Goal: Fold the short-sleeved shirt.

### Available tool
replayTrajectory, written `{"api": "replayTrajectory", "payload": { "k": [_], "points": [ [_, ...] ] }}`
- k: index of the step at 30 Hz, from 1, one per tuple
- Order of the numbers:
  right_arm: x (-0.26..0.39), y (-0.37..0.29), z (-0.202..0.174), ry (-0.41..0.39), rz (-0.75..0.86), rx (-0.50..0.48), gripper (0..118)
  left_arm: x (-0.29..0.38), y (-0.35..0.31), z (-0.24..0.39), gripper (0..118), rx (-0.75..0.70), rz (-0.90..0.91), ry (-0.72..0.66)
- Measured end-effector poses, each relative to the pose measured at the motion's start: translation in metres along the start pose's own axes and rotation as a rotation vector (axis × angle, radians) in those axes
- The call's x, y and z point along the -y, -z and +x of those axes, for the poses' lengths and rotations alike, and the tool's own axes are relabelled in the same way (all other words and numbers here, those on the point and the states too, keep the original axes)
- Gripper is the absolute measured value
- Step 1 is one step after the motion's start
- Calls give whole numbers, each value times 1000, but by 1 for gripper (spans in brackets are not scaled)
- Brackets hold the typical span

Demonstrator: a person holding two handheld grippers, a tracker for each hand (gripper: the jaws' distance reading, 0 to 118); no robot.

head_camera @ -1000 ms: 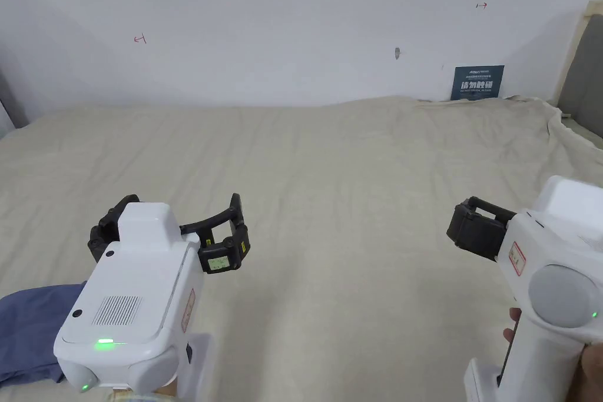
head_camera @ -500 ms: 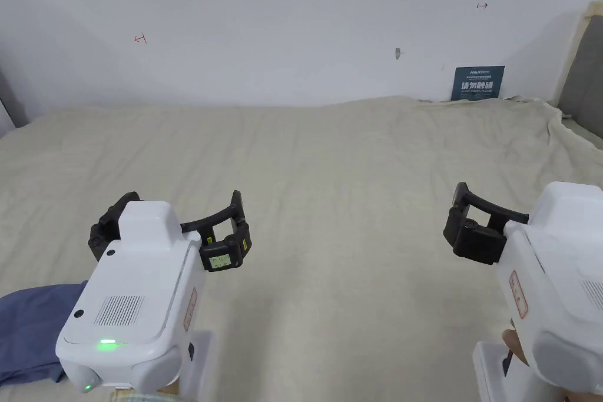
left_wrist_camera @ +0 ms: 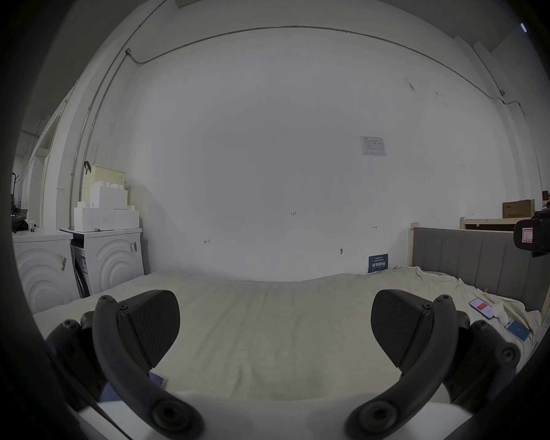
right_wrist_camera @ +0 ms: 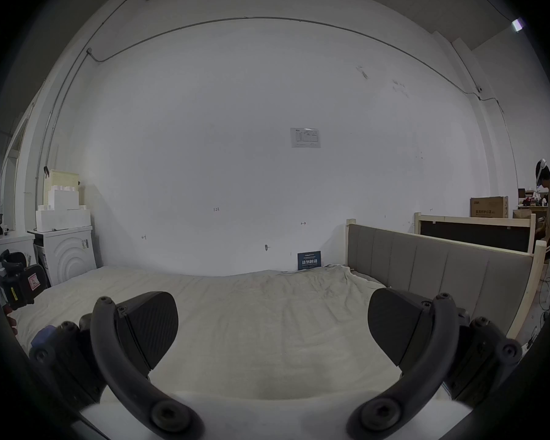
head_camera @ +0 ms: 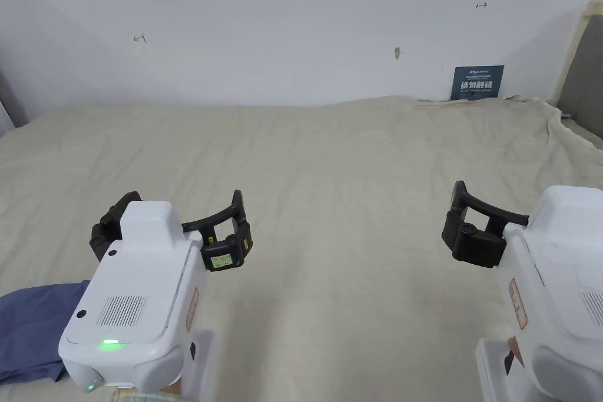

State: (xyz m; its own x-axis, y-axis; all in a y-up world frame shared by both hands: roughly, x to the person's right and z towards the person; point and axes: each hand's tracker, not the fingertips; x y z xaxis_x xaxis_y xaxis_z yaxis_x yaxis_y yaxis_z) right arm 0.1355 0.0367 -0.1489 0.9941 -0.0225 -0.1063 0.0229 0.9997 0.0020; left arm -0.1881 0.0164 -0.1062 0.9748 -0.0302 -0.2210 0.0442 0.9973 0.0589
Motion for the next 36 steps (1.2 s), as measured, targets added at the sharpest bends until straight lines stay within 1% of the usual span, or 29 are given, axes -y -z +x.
{"api": "replayTrajectory", "payload": {
  "k": [36],
  "points": [
    [-3, -4, 8, -11, 7, -15, 118, -2, -2, 5, 118, 4, 10, 4]
  ]
}}
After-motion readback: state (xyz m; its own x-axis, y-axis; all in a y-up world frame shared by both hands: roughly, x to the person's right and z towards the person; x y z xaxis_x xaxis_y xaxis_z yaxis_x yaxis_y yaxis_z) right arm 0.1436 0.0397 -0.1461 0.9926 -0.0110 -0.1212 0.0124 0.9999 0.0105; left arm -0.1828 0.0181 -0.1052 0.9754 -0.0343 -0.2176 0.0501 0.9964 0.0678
